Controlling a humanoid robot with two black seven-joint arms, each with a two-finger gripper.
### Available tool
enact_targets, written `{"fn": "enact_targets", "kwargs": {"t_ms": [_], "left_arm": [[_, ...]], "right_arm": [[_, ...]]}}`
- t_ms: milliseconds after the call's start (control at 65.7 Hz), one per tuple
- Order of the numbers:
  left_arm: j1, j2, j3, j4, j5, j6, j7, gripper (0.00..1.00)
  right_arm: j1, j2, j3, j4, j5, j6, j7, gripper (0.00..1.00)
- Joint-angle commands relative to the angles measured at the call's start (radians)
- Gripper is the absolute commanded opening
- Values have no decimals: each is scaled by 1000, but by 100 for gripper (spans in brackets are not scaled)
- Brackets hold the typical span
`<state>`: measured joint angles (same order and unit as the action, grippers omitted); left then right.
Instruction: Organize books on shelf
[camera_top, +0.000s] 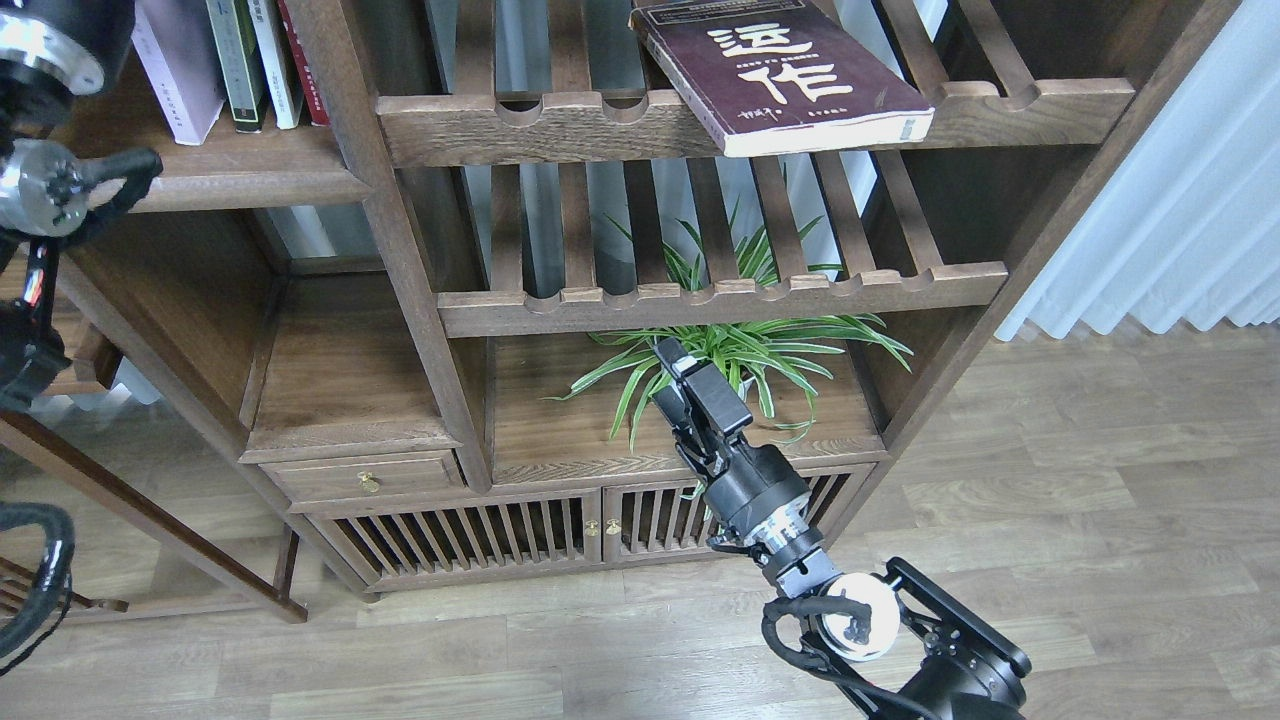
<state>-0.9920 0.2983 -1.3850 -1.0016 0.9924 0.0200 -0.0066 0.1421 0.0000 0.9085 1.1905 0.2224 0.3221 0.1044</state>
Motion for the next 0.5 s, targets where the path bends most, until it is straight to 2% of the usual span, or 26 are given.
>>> {"fn": "enact_targets", "kwargs": {"t_ms": [0, 213, 472, 487], "left_arm": [[-30, 1, -3, 8, -17, 0, -13, 34], [-77, 1, -12, 12, -69, 1, -24, 34], [-40, 5, -48, -40, -175, -3, -75, 35], [-22, 2, -52, -66, -228, -9, -104, 35]], "right_arm": [[-2, 0, -2, 0, -2, 0, 0, 98], [-2, 0, 0, -2, 0, 0, 0, 98], [5, 0, 18, 43, 8, 28, 1, 98], [5, 0, 24, 69, 12, 35, 5, 98]]}}
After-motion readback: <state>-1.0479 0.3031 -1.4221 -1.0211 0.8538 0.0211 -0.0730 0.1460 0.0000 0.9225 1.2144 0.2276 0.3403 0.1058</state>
